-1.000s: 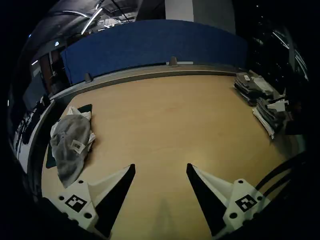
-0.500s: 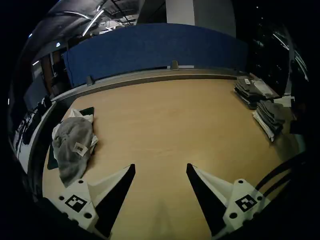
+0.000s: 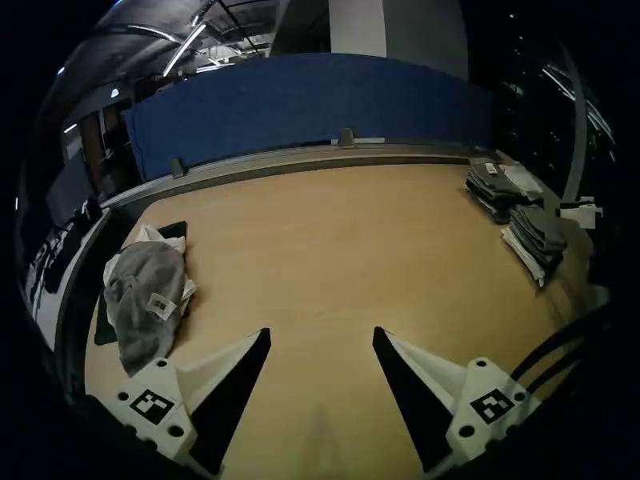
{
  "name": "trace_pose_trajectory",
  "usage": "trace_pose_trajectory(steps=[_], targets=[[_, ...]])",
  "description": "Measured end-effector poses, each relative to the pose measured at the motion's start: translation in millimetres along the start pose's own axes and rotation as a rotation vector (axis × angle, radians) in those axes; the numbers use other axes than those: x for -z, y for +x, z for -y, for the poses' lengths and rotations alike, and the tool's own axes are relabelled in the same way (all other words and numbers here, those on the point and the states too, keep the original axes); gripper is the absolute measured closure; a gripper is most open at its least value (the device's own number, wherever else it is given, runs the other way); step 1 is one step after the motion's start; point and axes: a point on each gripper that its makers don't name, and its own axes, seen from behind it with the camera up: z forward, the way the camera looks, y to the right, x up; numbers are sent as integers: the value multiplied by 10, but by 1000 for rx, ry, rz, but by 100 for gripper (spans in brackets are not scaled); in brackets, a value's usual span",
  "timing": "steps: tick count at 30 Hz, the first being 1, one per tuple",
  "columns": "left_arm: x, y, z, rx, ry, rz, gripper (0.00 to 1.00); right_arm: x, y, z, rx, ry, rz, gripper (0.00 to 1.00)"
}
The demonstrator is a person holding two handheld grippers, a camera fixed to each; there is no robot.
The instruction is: Fold towel
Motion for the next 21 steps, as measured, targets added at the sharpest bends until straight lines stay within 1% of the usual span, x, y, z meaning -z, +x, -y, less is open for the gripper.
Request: trace_pose_trajectory(steps=[5,8,14,17,21], targets=[[23,31,12,0,-3,-11,5,172,-87,121,-10,3,-6,0],[33,55,31,2,-1,-21,5,239,-124,163,-18,1,-12,0],[38,81,59,4,3,-38,5,288,-140,201,-29,-1,-24,0],[45,105,69,7,9,-55,5,298,-66,252,-42,9,-62,0],[71,179,62,22,6,-100,5,323,76,337,-72,28,-145,0]])
